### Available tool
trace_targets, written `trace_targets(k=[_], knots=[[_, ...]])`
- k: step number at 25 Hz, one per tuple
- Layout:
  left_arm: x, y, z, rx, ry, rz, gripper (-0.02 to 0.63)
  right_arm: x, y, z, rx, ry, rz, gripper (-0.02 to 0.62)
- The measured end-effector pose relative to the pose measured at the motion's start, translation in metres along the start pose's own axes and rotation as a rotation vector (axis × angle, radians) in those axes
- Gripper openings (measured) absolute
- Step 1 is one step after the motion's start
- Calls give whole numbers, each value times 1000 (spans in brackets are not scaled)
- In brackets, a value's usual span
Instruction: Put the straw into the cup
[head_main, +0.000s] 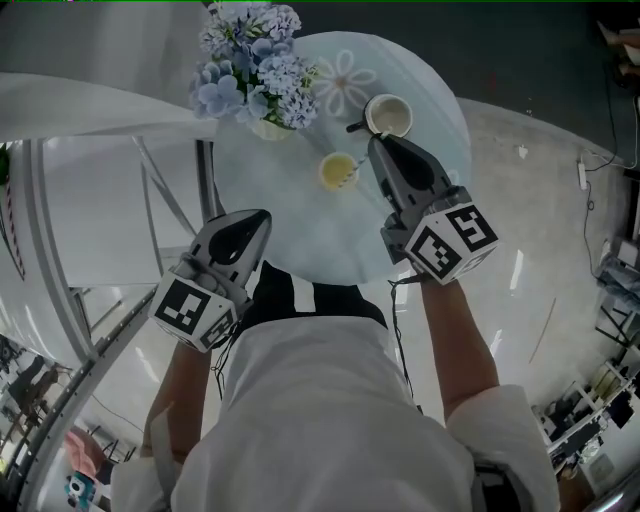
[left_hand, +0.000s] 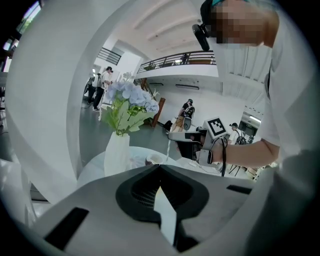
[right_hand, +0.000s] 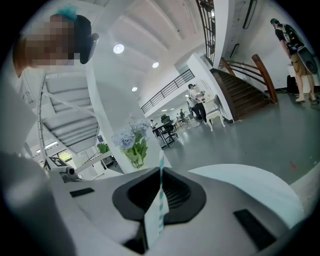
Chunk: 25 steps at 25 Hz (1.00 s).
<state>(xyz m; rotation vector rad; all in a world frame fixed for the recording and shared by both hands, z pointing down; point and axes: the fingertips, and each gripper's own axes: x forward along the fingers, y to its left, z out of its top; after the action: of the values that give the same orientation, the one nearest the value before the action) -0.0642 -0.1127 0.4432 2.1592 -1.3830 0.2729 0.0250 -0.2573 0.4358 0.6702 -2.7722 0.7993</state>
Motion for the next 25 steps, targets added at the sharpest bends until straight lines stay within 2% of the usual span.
trace_targets(k=[17, 25], knots=[[14, 4, -29, -31, 66, -27, 21, 26, -29, -33, 18, 21, -31, 32], [19, 3, -40, -42, 92, -35, 21, 33, -37, -51, -26, 47, -67, 32]])
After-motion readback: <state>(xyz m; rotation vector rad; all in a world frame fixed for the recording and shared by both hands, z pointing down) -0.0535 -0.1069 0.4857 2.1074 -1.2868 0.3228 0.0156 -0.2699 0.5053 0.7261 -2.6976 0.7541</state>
